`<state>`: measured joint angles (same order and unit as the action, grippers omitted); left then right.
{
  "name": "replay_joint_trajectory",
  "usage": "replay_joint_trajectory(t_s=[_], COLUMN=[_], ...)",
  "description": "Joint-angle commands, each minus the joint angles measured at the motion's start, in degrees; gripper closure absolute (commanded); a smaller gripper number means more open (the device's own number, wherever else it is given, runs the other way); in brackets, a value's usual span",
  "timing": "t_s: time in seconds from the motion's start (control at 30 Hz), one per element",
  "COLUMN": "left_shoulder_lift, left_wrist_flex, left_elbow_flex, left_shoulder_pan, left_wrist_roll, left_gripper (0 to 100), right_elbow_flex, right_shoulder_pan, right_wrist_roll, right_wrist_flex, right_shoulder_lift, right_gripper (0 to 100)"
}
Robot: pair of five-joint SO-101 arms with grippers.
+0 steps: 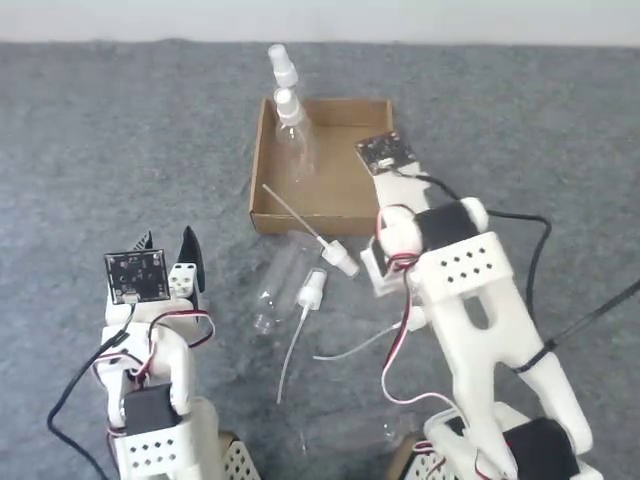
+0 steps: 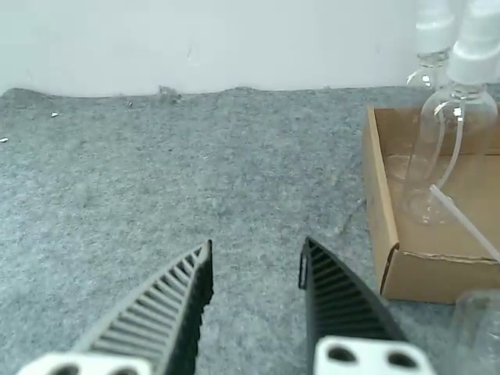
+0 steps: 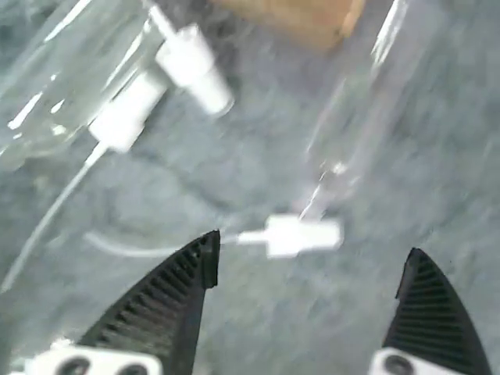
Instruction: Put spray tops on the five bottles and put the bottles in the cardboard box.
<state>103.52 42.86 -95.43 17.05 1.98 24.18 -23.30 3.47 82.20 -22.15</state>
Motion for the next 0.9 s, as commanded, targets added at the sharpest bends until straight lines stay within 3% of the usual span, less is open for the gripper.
replay_joint_trajectory(t_s=[0.0,0.2,0.5,0.87], left_shoulder_lift=[0.9,0.9,0.8,0.8], left_wrist_flex=[-1.8,-1.8,-1.8,-1.8], left_elbow_flex=[0.7,0.7,0.7,0.6], left_shoulder_pan=[0.4,0.4,0.4,0.4], left_wrist_roll=[-0.2,-0.2,-0.2,-0.1], left_gripper=[83,83,83,83], right_elbow_flex=[0.9,3.7,2.3,-8.5], right_shoulder_pan=[2.6,2.7,5.0,9.5], right_wrist_roll=[3.9,4.3,4.3,4.0], right_wrist_flex=[-6.3,-11.1,-21.0,-21.0], right_shoulder_lift=[-2.5,-0.7,13.4,30.5], right_gripper=[68.1,68.1,68.4,69.9])
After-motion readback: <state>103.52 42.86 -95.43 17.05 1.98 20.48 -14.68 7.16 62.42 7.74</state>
